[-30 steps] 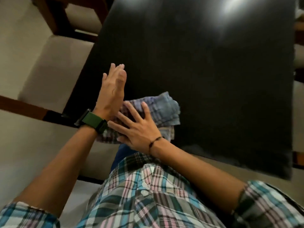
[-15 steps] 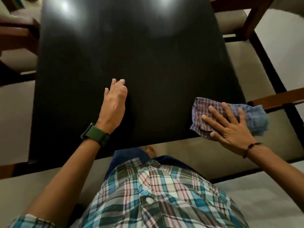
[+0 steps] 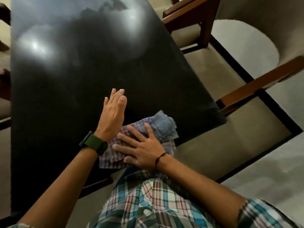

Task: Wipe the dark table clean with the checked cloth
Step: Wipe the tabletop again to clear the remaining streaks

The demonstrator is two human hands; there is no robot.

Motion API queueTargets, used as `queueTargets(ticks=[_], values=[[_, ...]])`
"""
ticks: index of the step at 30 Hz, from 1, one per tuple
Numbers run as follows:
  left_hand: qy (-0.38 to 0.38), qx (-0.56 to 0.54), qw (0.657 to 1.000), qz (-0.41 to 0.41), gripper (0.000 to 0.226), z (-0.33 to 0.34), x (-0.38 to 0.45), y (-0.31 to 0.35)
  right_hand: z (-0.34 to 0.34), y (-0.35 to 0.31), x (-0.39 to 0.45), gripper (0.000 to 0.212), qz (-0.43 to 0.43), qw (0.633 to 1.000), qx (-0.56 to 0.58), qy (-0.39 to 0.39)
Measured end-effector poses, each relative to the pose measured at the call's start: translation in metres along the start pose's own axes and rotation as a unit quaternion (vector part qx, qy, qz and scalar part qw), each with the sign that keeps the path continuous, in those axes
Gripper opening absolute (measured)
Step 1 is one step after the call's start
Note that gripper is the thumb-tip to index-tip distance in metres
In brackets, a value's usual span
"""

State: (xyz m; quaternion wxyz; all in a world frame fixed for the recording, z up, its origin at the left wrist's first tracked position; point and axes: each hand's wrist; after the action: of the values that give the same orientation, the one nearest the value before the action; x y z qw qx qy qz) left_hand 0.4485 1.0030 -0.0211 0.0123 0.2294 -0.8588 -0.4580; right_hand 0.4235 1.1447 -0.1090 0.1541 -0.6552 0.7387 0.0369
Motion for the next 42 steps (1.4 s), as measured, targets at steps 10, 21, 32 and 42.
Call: queueTargets(ticks=[10,21,32,42], values=[[-0.049,0.018,0.999,0.011,0.058,0.015,0.012,0.016,-0.002,0.132,-0.08,0.057,0.43,0.893,0.132,0.009],[-0.082,-0.025,0.996,-0.032,0.071,0.009,0.029,-0.013,-0.038,0.185,-0.015,0.051,0.511,0.842,0.172,-0.022],[-0.119,-0.034,0.992,-0.026,0.074,0.012,0.074,-0.019,-0.096,0.285,0.129,0.05,0.522,0.836,0.171,0.006],[-0.082,0.037,0.996,-0.024,0.088,-0.011,0.113,-0.019,-0.125,0.337,0.204,0.048,0.476,0.866,0.15,0.036]])
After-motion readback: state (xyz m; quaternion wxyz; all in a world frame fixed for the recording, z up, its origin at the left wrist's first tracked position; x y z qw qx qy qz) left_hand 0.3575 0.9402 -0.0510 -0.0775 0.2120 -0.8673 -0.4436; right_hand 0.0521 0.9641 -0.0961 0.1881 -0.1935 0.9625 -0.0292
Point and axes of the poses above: each hand's wrist, its own x-axis towards the middle knuckle, its own z-axis out of the palm, y = z × x, and after that the axes turned 8 degrees about -y, right-handed
